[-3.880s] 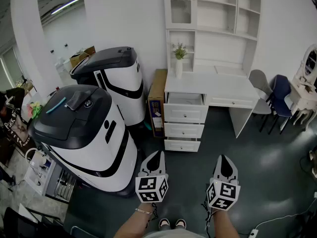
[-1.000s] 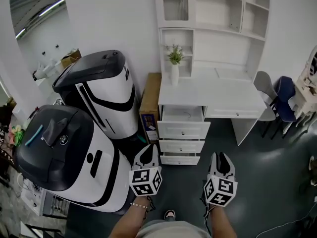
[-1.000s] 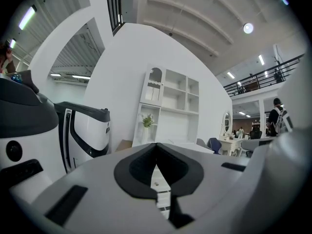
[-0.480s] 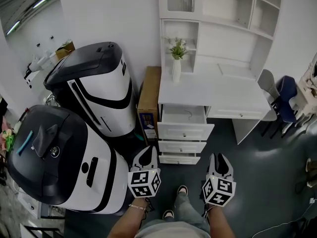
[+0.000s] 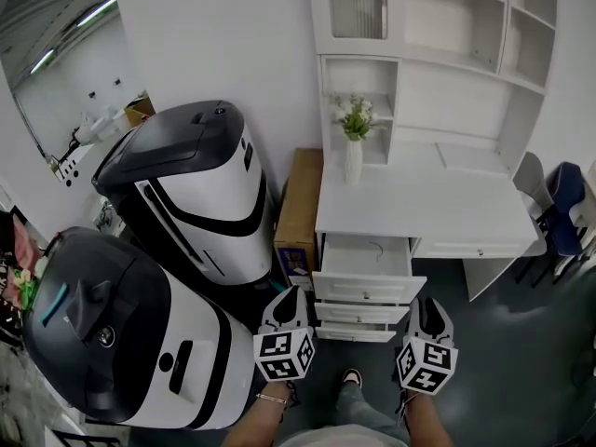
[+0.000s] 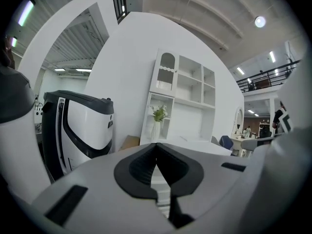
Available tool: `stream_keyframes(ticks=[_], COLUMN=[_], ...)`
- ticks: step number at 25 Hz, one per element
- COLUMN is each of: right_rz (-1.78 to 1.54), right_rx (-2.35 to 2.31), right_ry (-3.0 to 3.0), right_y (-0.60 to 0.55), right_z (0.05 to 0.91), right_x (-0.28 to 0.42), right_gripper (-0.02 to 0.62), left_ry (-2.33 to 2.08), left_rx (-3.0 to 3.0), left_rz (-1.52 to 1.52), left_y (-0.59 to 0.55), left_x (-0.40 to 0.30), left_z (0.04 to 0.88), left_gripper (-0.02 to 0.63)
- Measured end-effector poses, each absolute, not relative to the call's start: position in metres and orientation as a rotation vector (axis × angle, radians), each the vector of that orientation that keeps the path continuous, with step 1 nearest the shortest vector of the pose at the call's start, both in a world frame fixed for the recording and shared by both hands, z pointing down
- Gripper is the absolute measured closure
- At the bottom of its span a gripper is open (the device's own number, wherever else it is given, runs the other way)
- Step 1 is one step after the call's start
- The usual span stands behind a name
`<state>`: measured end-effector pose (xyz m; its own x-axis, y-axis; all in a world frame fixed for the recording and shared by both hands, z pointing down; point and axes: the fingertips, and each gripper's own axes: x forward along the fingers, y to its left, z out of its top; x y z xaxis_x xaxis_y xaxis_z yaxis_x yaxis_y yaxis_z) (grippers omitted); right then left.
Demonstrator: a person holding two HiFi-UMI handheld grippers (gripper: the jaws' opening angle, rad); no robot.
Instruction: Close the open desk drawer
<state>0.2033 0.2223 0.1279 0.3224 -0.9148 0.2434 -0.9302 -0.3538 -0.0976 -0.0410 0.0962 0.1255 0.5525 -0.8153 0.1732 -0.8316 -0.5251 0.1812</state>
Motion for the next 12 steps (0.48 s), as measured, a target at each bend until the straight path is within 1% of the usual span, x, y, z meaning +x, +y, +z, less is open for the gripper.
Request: stream_keyframes(ticks=[7, 12], right_rz=[0.409, 0.456], right_rx=[2.455, 2.428], right_ry=[-1.800, -1.816], right_y=[0.134, 0.094], right_z=[0.132, 0.145], right_x=[0.247, 0.274], right_gripper=[0.494, 0.494], left_ry=[-1.430, -1.449], left_rx=[2.518, 2.515], left_rz=[0.129, 0.175], left_y=[0.023, -0.009], left_x=[-0.003, 0.022], left_z=[0.128, 0.131], left_gripper=[0.594, 0.594])
